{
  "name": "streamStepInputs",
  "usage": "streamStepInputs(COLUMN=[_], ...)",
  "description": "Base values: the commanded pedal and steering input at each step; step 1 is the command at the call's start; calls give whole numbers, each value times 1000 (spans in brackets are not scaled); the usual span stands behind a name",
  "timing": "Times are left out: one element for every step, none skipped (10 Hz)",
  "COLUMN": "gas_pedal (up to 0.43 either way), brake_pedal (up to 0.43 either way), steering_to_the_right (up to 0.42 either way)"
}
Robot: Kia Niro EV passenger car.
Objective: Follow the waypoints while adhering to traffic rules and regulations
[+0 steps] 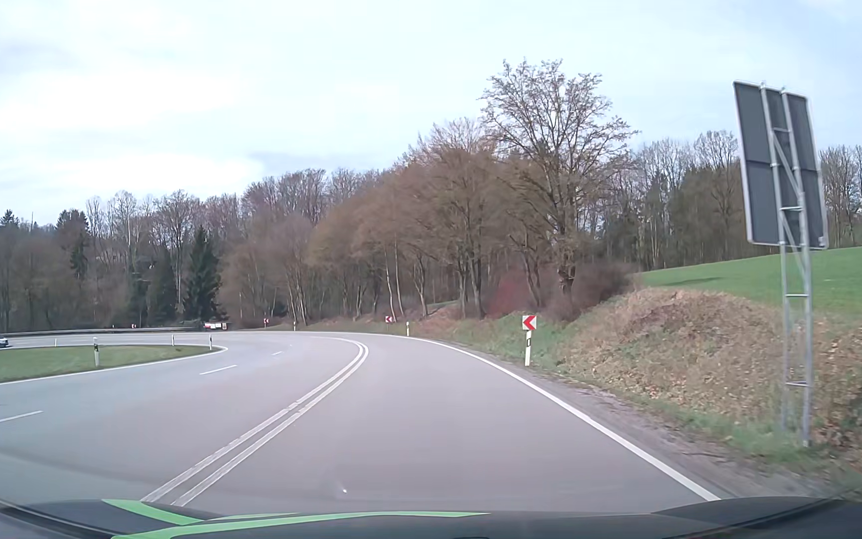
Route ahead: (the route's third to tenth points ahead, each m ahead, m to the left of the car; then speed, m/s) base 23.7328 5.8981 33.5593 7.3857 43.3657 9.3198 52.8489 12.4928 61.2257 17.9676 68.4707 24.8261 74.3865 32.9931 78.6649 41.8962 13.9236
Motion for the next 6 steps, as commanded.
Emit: streamStepInputs(gas_pedal=[0,0,0,0,0,0], brake_pedal=[0,0,0,0,12,43], steering_to_the_right=[-3,-3,-3,-3,-3,-4])
